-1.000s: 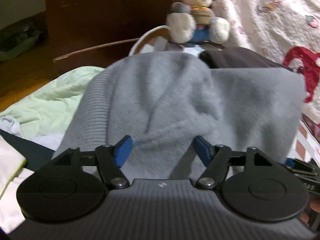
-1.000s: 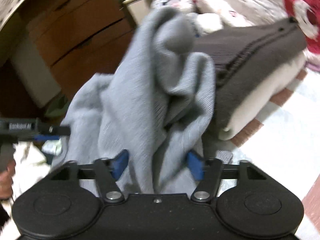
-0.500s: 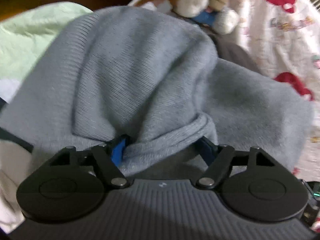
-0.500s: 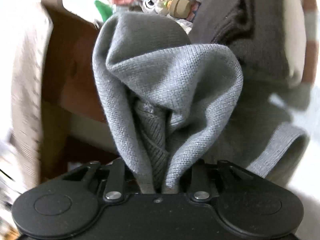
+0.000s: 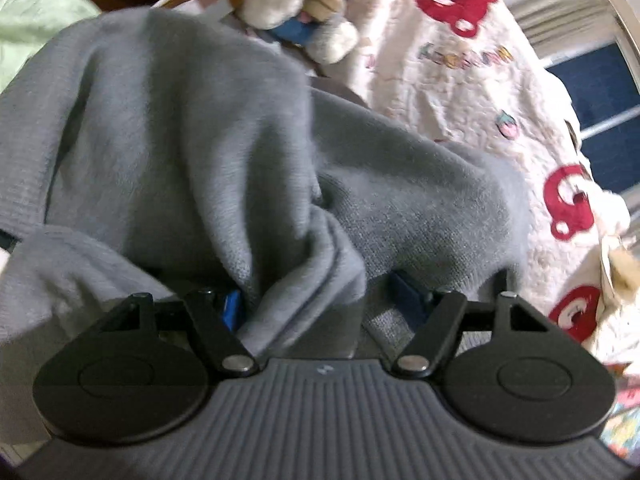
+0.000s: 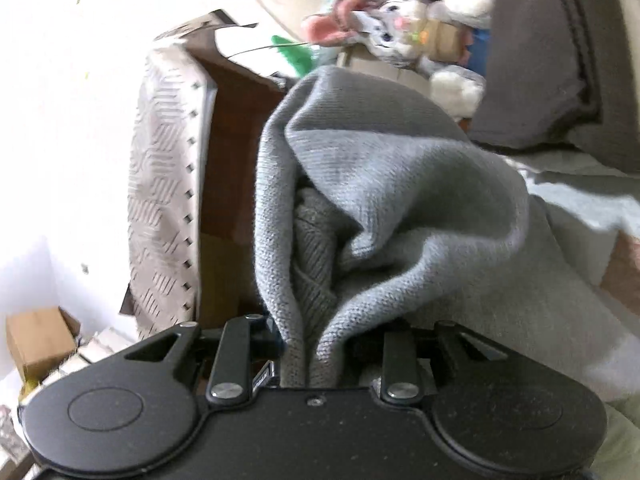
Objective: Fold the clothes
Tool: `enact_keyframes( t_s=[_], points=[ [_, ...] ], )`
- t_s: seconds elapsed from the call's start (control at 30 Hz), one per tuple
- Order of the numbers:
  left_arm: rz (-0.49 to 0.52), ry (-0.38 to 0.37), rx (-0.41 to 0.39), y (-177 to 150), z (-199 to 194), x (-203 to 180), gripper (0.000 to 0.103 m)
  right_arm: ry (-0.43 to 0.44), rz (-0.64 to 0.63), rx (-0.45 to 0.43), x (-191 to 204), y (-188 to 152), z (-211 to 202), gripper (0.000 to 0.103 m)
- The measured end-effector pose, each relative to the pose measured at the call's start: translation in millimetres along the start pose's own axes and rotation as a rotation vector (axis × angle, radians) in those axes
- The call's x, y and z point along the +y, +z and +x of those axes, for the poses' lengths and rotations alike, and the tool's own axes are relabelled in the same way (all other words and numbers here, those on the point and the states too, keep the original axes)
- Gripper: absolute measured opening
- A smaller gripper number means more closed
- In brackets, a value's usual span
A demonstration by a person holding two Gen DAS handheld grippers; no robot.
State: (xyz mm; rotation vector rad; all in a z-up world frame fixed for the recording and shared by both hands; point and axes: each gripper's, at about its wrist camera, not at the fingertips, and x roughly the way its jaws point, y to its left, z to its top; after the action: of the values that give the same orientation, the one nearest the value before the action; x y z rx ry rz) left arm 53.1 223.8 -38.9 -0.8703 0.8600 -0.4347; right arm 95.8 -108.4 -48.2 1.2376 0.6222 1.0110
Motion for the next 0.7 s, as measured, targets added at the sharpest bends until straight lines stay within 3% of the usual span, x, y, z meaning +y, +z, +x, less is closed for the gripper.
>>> enact_keyframes(
  t_s=[0.23, 0.53, 0.7],
  points=[
    [0.081, -0.095, 0.052, -12.0, -2.7, -44.9, 0.072, 0.054, -0.032, -0.034, 41.9, 1.9, -45.5, 0.033],
    [0.241, -0.137, 0.145, -48.0, 15.2, -118.5, 0.072, 0.018, -0.116, -0.172, 90.9, -14.8, -136.1, 0.033],
    [0.305, -0.201, 0.212, -72.7, 26.3, -153.6, 0.072, -0.011, -0.163, -0.244, 122.8, -26.8, -186.9, 0.033]
  ],
)
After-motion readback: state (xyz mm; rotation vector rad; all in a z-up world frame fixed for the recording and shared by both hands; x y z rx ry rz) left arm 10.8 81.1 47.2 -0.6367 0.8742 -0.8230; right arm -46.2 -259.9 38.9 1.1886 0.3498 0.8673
